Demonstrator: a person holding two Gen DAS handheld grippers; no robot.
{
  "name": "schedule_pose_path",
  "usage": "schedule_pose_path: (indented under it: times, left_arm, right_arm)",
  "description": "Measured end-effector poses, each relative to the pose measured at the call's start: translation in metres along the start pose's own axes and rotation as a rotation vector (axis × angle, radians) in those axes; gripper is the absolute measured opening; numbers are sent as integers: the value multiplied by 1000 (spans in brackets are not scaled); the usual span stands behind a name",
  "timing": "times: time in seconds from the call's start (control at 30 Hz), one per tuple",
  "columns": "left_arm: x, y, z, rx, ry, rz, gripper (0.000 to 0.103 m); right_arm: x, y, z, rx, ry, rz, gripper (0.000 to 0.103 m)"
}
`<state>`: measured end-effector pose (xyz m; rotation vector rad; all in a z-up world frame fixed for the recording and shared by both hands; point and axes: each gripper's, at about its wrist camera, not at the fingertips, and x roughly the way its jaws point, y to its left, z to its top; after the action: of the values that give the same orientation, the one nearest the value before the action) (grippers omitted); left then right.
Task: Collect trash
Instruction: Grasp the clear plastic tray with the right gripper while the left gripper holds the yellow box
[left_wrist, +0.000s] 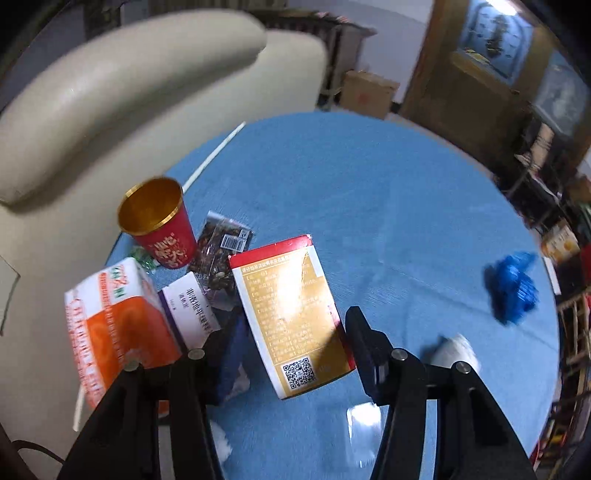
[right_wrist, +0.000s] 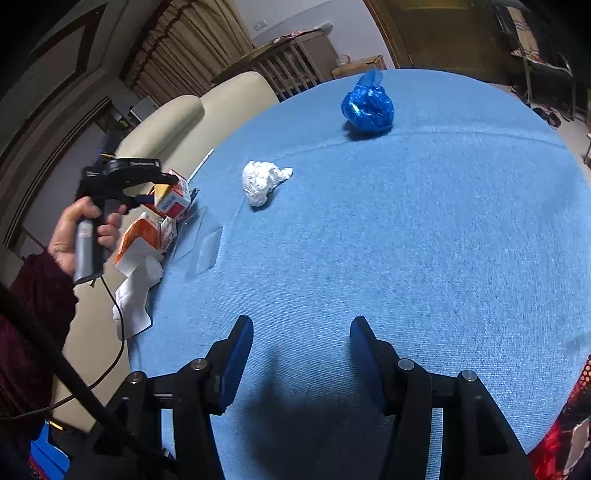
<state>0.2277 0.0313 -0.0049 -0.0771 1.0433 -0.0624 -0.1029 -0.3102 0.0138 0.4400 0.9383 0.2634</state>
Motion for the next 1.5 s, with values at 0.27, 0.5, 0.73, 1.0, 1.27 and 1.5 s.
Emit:
schedule_pose_path:
  times: [0.27, 0.5, 0.73, 1.0, 1.27, 1.5]
  left_arm:
    - [-74, 22, -52, 91, -63, -68, 56]
    - [-111, 55, -107, 114, -97, -93, 56]
    - [-126, 70, -139, 128, -144, -84, 56]
    - [-125, 74, -151, 104, -156, -128, 56]
    - [-126, 82, -157, 71, -156, -159, 56]
    - [-123, 85, -162, 59, -145, -173, 56]
  right_arm:
    - [15, 49, 20, -118, 30, 5, 59]
    - [54, 103, 48, -185, 84, 42, 59]
    - [111, 137, 66, -198, 142, 32, 59]
    - [148, 159, 77, -195, 135, -57, 69]
    - [153, 166, 79, -145, 127, -67, 70]
    - [156, 162, 84, -49, 131, -70, 70]
